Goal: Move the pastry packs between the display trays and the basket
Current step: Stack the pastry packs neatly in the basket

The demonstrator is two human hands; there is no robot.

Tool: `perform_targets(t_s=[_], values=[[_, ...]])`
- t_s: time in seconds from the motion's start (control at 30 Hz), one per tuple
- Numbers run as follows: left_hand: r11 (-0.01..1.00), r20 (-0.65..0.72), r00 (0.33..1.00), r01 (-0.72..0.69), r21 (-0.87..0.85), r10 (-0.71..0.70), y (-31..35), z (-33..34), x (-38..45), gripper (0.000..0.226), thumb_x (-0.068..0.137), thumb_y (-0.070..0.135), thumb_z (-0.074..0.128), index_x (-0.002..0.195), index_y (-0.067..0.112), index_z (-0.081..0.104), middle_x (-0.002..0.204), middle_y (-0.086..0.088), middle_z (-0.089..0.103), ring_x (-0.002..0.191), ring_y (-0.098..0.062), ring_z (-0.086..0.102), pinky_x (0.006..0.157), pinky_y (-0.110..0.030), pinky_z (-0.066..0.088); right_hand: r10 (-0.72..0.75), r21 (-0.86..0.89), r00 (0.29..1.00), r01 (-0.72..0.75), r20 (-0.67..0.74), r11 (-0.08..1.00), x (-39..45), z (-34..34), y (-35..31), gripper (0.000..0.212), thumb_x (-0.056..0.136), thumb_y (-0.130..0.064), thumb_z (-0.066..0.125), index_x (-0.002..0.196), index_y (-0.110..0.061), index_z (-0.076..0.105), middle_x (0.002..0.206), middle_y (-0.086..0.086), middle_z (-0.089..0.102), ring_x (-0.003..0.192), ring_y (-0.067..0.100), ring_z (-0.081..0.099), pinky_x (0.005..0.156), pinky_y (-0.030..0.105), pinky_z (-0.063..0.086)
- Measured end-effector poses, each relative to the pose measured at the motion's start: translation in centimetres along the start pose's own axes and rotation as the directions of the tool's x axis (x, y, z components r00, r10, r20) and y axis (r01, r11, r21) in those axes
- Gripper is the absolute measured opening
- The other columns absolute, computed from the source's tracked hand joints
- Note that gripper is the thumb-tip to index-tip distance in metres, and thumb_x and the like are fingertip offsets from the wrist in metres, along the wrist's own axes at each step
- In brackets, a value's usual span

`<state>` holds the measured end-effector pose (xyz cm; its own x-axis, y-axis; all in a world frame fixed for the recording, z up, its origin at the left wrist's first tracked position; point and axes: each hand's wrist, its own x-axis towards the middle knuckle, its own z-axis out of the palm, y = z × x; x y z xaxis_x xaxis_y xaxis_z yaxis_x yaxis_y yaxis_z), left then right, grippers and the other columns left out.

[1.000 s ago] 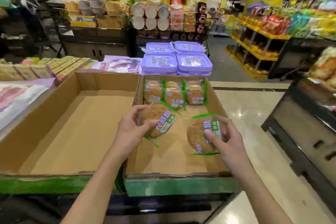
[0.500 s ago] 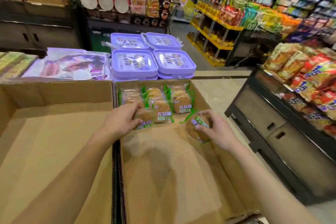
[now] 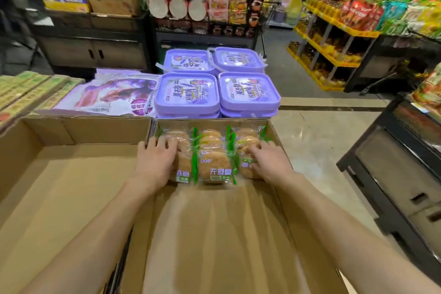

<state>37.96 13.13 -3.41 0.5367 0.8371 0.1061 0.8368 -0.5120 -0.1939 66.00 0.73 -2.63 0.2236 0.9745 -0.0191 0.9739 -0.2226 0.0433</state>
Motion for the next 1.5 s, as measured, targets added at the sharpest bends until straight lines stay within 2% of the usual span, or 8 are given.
perform_targets(t_s=[0.17,0.3,0.43,0.57,0.7,0.87,1.1,1.5], values=[[1.000,-0.055,0.998,-0.028,0.009,0.028,2.6,0.6,-1.0,0.073,0.072,0.013,0.068,0.141,0.019,0.043,0.133,-0.011,0.053,0.122,-0.033,0.049,0.099,-0.046,0.038,-0.022,-0.002,0.988,0.022,-0.156,1.000,0.3,1.6,-0.1,0.048,0.089,-0.028,0.065,0.135,-0.027,0.052,0.129,0.011,0.048,0.117,0.032,0.044,0.096,0.041,0.036],[0.993,0.002,0.998,-0.066,-0.097,0.067,4.5,1.8,-1.5,0.091,0.087,0.031,0.067,0.160,0.014,0.015,0.163,-0.013,0.024,0.152,-0.033,0.018,0.123,-0.049,0.014,-0.081,0.104,0.982,0.100,-0.170,0.990,0.0,2.0,0.7,0.056,0.083,-0.031,0.072,0.137,-0.024,0.057,0.139,0.019,0.049,0.128,0.040,0.044,0.110,0.048,0.033],[0.991,-0.053,0.998,-0.047,-0.122,0.040,4.2,2.6,-1.7,0.099,0.087,0.041,0.073,0.161,0.017,0.011,0.167,-0.011,0.019,0.155,-0.033,0.013,0.125,-0.047,0.009,-0.108,0.151,0.980,0.134,-0.169,0.979,0.3,2.3,0.8,0.067,0.077,-0.007,0.067,0.141,-0.022,0.056,0.145,0.022,0.045,0.137,0.040,0.040,0.121,0.050,0.024],[0.993,-0.027,1.000,-0.004,-0.117,0.000,4.3,3.0,-1.4,0.087,0.097,0.041,0.059,0.162,0.021,0.004,0.169,-0.008,0.012,0.155,-0.036,0.008,0.125,-0.050,0.007,-0.067,0.197,0.981,0.103,-0.182,0.975,0.4,2.1,-0.2,0.073,0.078,-0.024,0.073,0.147,-0.021,0.047,0.151,0.021,0.039,0.144,0.037,0.032,0.125,0.049,0.012],[0.996,-0.046,0.999,0.019,-0.087,-0.023,4.1,3.8,-1.2,0.089,0.093,0.037,0.066,0.162,0.022,0.011,0.167,-0.007,0.020,0.153,-0.038,0.016,0.123,-0.051,0.015,-0.143,0.159,0.960,0.184,-0.241,0.970,0.3,1.3,-3.7,0.076,0.074,-0.019,0.063,0.148,-0.014,0.046,0.157,0.021,0.034,0.147,0.038,0.029,0.125,0.049,0.010],[0.997,-0.049,0.998,0.042,-0.061,-0.045,4.1,4.2,-0.8,0.096,0.085,0.032,0.076,0.161,0.022,0.019,0.164,-0.007,0.029,0.150,-0.038,0.026,0.120,-0.052,0.022,-0.262,-0.052,0.939,0.257,-0.222,0.965,1.4,2.8,-8.0,0.084,0.077,-0.048,0.076,0.148,-0.014,0.047,0.157,0.020,0.038,0.148,0.036,0.032,0.121,0.056,0.023],[0.996,-0.031,0.998,0.061,-0.061,-0.063,4.7,3.6,-0.9,0.092,0.095,0.025,0.062,0.162,0.023,-0.001,0.169,-0.008,0.009,0.155,-0.037,0.008,0.123,-0.051,0.011,-0.289,-0.042,0.937,0.286,-0.198,0.957,1.5,4.4,-7.0,0.082,0.071,-0.024,0.087,0.142,-0.022,0.046,0.152,0.015,0.046,0.145,0.032,0.039,0.122,0.051,0.020],[0.991,0.055,0.998,0.049,-0.125,-0.042,4.9,1.6,-1.5,0.105,0.096,0.037,0.062,0.157,0.022,-0.022,0.169,-0.011,-0.012,0.155,-0.035,-0.009,0.123,-0.053,-0.002,-0.191,0.040,0.945,0.209,-0.267,0.977,1.0,4.6,-7.5,0.100,0.063,-0.051,0.089,0.147,-0.021,0.044,0.150,0.022,0.047,0.140,0.037,0.045,0.117,0.058,0.031]])
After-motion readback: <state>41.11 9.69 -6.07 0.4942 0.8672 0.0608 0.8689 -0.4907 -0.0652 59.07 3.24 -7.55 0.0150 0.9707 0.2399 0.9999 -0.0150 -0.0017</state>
